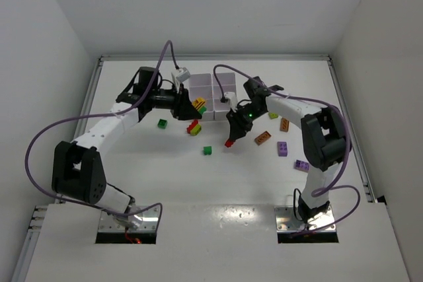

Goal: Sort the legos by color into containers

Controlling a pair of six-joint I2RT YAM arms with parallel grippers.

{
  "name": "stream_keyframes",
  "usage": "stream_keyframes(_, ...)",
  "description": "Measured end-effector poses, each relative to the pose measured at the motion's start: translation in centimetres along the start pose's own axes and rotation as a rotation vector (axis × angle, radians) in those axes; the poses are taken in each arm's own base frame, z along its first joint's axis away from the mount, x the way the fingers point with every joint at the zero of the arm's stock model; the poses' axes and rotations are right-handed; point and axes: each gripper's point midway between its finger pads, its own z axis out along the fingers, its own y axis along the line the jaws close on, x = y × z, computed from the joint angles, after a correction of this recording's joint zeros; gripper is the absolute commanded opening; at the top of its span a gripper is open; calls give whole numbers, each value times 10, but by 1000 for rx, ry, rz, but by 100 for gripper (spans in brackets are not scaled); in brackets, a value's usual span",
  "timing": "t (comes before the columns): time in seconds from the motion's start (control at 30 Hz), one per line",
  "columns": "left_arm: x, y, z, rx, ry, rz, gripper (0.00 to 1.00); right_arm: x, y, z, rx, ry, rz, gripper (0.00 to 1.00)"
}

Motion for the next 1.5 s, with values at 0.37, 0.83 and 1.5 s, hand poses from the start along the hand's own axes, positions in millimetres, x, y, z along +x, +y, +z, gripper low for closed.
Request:
stream_keyframes(0.37,36,12,-18,-67,71,17,1,-33,-19,9,108,-72,-21,63)
stream_keyframes(0.83,45,-19,-15,104,79,25,3,-124,54,-40,-247,-394,-168,64)
stream_keyframes(1.5,23,-43,-13,276,47,-2,3,-158,97,-47,-422,-501,-183,65)
